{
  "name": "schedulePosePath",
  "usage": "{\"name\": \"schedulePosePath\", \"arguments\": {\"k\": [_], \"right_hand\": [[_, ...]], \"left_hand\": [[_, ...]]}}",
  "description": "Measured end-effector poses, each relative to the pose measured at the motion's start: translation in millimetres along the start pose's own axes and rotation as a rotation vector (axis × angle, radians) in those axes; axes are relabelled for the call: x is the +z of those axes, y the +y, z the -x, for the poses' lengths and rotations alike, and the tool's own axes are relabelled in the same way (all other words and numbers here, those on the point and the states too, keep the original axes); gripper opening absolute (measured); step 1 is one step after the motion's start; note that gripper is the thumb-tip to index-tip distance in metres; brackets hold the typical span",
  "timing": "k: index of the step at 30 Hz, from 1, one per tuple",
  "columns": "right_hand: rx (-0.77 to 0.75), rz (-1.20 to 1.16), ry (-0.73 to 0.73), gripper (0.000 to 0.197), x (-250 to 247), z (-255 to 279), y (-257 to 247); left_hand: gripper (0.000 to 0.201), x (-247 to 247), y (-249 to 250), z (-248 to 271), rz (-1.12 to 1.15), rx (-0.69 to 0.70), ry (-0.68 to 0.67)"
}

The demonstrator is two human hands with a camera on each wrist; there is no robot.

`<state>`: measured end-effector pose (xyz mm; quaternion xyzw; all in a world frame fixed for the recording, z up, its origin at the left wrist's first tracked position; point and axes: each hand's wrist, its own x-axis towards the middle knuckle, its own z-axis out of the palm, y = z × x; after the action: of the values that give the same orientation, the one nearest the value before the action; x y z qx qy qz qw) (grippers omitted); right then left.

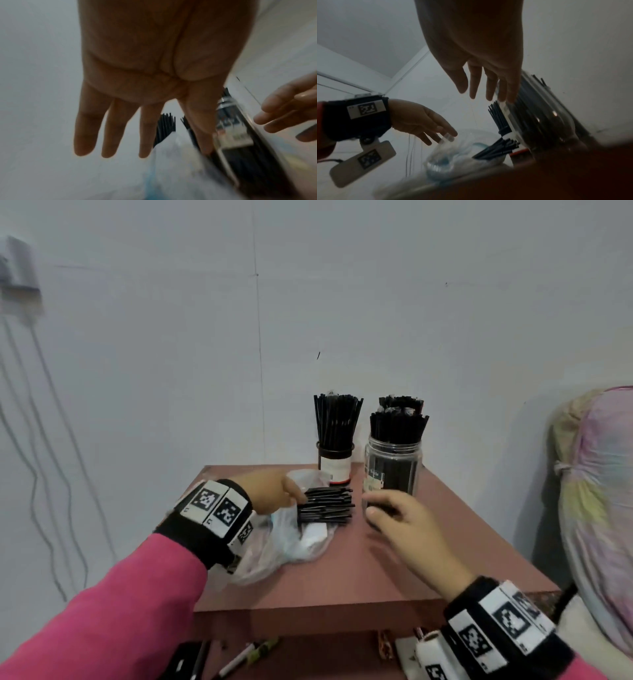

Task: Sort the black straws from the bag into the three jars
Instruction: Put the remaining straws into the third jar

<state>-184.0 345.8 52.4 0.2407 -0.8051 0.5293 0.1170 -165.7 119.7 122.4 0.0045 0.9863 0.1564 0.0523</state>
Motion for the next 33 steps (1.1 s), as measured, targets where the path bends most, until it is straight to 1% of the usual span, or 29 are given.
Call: {"name": "schedulePosePath", "arguments": {"k": [2, 5, 8, 10, 12, 15, 17, 19, 21, 23, 25, 27, 31, 33], "right_hand": [[0.107, 0.129, -0.103, 0.023, 17.9, -3.5, 9.9], [0.169, 0.291, -0.204, 0.033, 42.1, -17.9, 14.6], [0.193, 0.394, -0.272, 0.039, 58.1, -36.2, 14.1], [0.214, 0.489, -0.340, 0.039, 65.6, -45.6, 16.5], [0.201, 0.545, -0.383, 0.038, 72.2, -49.6, 22.2], [0.122, 0.635, -0.358, 0.037, 82.0, -40.6, 32.9], [0.062, 0.668, -0.274, 0.041, 84.9, -29.3, 38.5], [0.002, 0.565, -0.150, 0.037, 84.2, -21.5, 40.9], [-0.028, 0.477, -0.091, 0.034, 81.3, -19.4, 41.5], [-0.009, 0.491, -0.120, 0.036, 78.8, -17.7, 40.1], [0.009, 0.571, -0.160, 0.041, 77.6, -14.9, 35.7], [0.006, 0.642, -0.168, 0.040, 78.4, -13.0, 33.9], [0.002, 0.623, -0.157, 0.035, 77.2, -11.8, 32.1], [-0.008, 0.618, -0.173, 0.034, 77.5, -11.4, 33.5]], "left_hand": [[0.032, 11.1, -6.3, 0.8, -0.090, -0.048, -0.079], [0.040, 31.3, -13.6, -6.5, -0.093, -0.090, -0.107], [0.036, 37.6, -12.2, -17.6, -0.097, -0.122, -0.084], [0.034, 34.5, -9.6, -19.9, -0.117, -0.126, -0.051], [0.035, 31.8, -9.9, -19.6, -0.132, -0.126, -0.051], [0.034, 32.0, -16.8, -14.8, -0.169, -0.124, -0.039], [0.038, 33.2, -19.8, -9.4, -0.176, -0.113, -0.038], [0.047, 34.6, -18.6, -1.6, -0.182, -0.091, -0.065], [0.054, 37.7, -15.9, 7.5, -0.164, -0.074, -0.068], [0.056, 43.0, -14.4, 15.5, -0.110, -0.079, -0.060], [0.056, 48.3, -14.0, 22.3, -0.045, -0.102, -0.034], [0.054, 53.6, -12.8, 28.4, 0.002, -0.126, 0.013], [0.052, 73.0, -8.6, 33.5, -0.104, -0.205, 0.092], [0.051, 84.2, -6.6, 34.1, -0.115, -0.249, 0.138]]}}
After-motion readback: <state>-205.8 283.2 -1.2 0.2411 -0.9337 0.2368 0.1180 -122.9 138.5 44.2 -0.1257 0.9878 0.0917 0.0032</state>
